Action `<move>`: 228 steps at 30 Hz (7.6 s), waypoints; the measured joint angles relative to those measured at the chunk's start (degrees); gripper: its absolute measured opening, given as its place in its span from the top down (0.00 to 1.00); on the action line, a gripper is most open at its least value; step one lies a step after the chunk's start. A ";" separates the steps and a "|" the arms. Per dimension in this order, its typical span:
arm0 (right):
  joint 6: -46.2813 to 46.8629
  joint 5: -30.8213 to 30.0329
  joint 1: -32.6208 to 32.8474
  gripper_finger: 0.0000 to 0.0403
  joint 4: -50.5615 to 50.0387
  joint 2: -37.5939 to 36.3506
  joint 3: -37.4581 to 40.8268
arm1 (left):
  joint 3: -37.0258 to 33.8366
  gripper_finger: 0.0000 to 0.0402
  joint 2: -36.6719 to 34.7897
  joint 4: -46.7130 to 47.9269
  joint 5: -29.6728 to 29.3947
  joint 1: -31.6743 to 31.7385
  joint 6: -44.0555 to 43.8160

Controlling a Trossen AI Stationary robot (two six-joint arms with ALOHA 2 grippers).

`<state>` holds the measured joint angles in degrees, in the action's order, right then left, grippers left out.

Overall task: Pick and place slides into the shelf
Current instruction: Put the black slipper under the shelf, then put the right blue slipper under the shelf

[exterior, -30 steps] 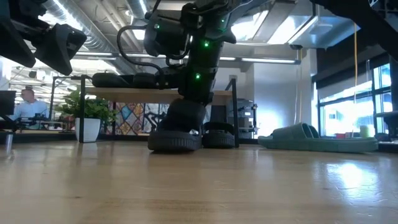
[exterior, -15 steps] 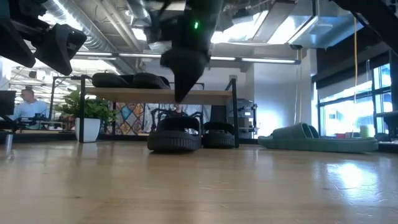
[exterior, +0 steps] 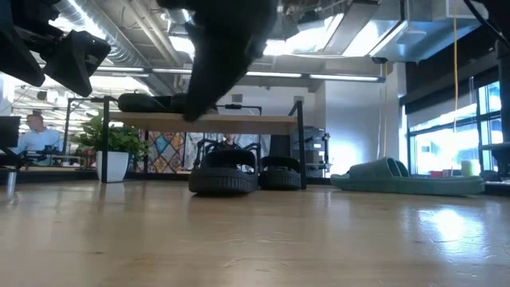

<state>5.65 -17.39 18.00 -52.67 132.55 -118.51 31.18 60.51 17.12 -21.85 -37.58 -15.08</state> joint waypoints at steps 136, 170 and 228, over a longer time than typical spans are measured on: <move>-2.82 6.33 -23.52 0.98 8.35 0.05 10.26 | -0.04 0.49 0.02 0.44 -0.02 0.00 0.10; 14.16 -1.31 -6.75 0.98 -24.81 -17.69 10.20 | -0.04 0.49 0.31 0.91 0.00 0.00 0.03; 15.06 -19.64 -28.11 0.40 -1.03 -66.65 72.33 | -2.62 0.49 -9.33 -11.97 12.88 38.09 25.91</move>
<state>20.71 -37.02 -10.11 -53.70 65.91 -46.17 28.56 51.18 5.15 -8.96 0.50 10.83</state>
